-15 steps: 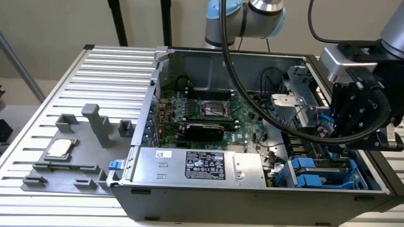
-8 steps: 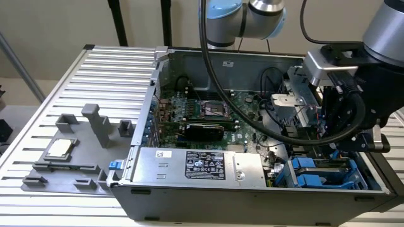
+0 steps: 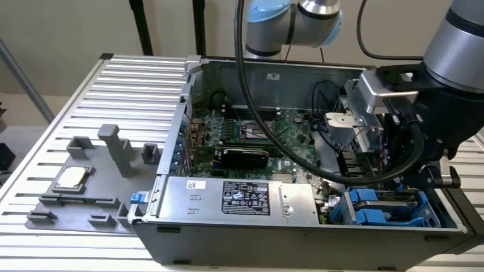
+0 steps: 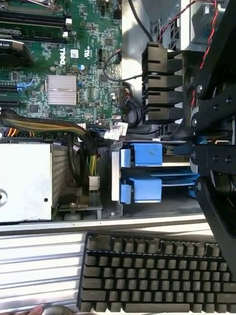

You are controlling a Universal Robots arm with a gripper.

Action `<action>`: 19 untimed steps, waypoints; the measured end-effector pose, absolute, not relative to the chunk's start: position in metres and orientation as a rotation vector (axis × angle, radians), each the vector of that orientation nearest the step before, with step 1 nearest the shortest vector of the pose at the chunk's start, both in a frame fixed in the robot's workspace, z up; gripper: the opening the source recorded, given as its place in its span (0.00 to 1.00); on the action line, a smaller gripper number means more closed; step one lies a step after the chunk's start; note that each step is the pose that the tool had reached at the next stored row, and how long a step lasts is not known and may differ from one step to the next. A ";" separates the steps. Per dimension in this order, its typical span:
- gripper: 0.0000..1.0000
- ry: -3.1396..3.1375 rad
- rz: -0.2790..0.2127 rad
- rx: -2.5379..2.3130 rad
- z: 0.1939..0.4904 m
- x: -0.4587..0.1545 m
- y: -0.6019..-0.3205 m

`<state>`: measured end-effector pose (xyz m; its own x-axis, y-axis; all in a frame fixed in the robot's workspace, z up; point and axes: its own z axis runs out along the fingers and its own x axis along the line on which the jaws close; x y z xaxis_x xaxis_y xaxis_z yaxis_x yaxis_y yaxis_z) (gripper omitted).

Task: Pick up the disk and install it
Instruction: 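Insert the second disk wire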

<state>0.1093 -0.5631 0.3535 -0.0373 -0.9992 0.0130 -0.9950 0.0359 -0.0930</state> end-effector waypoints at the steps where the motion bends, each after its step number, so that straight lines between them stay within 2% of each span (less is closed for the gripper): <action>1: 0.00 2.220 -0.118 -2.140 0.352 0.109 -0.563; 19: 0.00 2.221 -0.127 -2.141 0.343 0.109 -0.564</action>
